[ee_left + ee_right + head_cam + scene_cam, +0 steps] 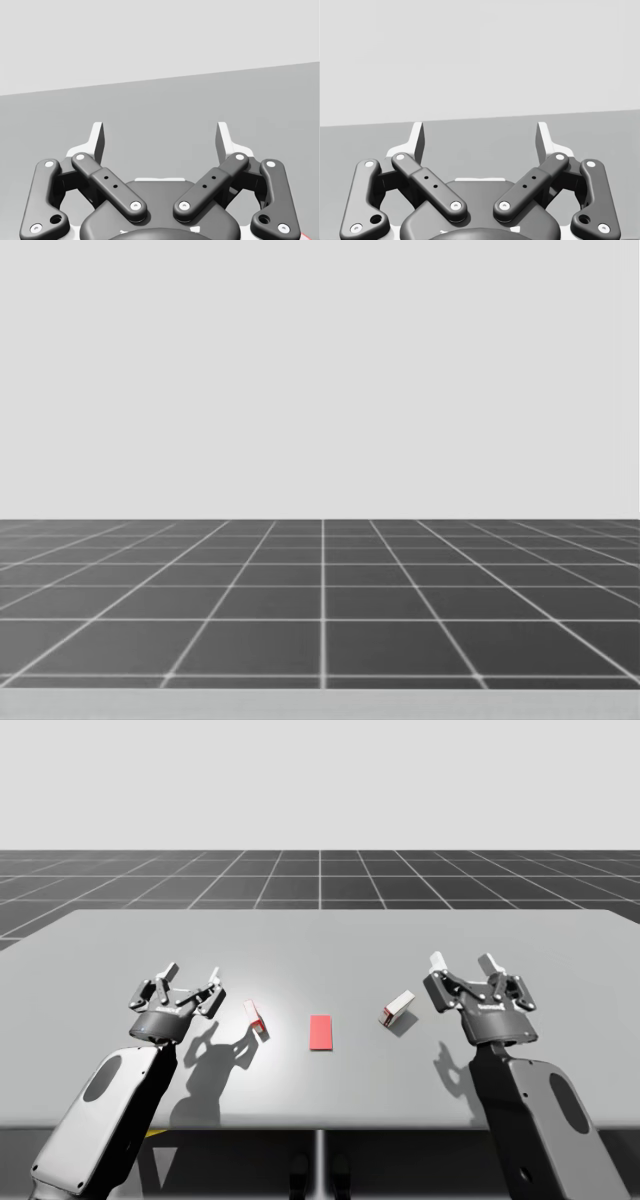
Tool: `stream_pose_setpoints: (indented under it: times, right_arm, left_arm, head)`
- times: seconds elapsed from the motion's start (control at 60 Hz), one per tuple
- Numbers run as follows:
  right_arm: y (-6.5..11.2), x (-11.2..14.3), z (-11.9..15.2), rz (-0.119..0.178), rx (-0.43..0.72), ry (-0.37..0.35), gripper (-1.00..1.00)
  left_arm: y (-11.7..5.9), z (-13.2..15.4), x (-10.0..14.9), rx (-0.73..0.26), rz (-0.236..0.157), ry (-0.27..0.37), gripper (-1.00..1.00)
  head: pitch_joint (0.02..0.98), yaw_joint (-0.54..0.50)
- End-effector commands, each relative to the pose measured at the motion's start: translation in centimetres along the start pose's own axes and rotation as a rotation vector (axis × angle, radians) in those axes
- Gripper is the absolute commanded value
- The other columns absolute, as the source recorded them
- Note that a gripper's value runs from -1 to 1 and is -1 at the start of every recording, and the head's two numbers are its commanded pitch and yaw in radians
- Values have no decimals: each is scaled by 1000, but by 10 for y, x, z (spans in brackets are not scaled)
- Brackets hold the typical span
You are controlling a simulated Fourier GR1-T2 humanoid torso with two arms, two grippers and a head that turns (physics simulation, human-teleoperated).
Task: Look at the card. If it is red, pick the object on the left. If it is green, pick the object on the right.
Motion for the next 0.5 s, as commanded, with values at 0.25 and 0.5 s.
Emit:
stream_pose_setpoints:
  times: [0.25,0.5]
  right_arm:
    - [-6,-5,-3,-24,-19,58,-1000]
    - [-6,-12,-7,-6,-30,67,-1000]
  left_arm:
    - [0,0,0,3,-1,3,-1000]
    - [0,0,1,-1,-7,0,-1000]
  head:
    - [135,7]
    - [312,23]
